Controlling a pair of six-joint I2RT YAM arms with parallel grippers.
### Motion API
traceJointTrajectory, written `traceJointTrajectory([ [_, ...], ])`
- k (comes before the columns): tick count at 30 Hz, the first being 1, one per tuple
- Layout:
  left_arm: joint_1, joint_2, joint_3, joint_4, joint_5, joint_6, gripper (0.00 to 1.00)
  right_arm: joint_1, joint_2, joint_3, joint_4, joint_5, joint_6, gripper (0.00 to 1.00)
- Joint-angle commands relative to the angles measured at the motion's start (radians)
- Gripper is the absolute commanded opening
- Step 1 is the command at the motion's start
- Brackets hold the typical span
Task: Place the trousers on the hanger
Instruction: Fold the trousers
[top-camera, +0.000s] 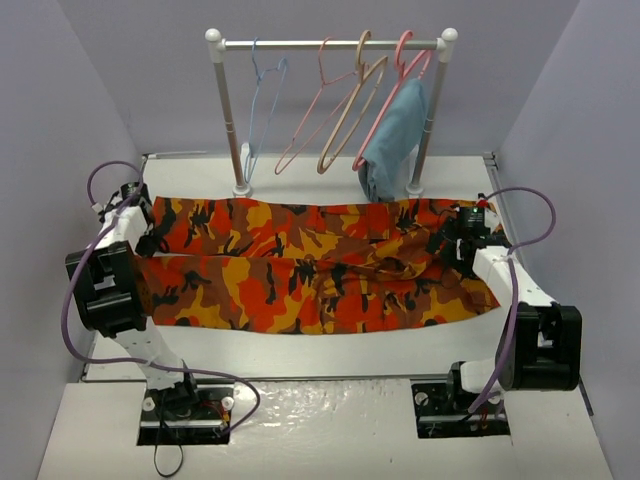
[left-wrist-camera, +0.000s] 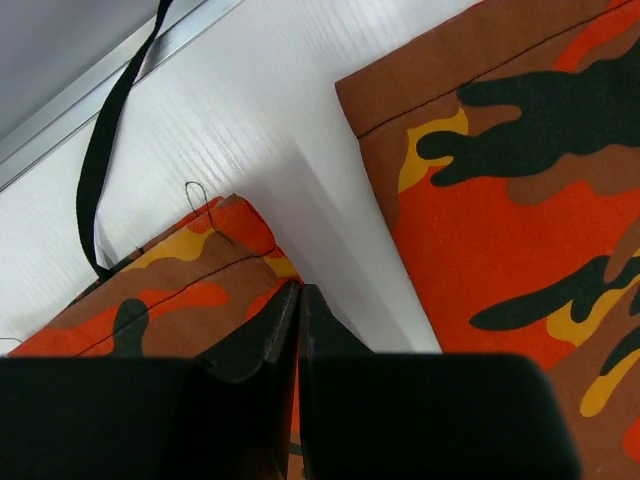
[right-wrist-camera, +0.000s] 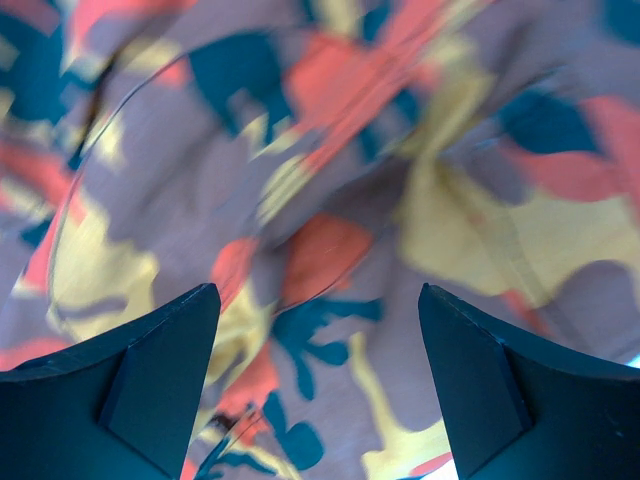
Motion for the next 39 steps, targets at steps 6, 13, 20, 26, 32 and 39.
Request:
traceJointTrajectory([
  [6, 0.112, -0.01, -0.033, 0.057, 0.053, 0.043, 0.02, -0.105, -0.038, -0.02, -0.028, 0.101, 0.071, 0.77],
  [13, 0.097, -0.082, -0.016, 0.093, 0.096, 0.095, 0.33, -0.208, -0.041, -0.068, -0.033, 0.104, 0.108, 0.77],
  [20, 0.036, -0.258, -0.168, 0.109, 0.167, 0.073, 0.5, -0.258, -0.036, -0.087, -0.034, 0.102, 0.129, 0.77],
  [26, -0.129, -0.374, -0.323, 0.131, 0.213, 0.071, 0.6, -0.312, -0.009, -0.115, -0.023, 0.088, 0.131, 0.82],
  [32, -0.204, -0.305, -0.411, 0.168, 0.224, 0.053, 0.61, -0.335, 0.045, -0.146, 0.008, 0.066, 0.141, 0.84],
  [39, -0.203, -0.193, -0.4, 0.187, 0.258, 0.049, 0.61, -0.365, 0.114, -0.184, 0.066, 0.025, 0.139, 0.77],
])
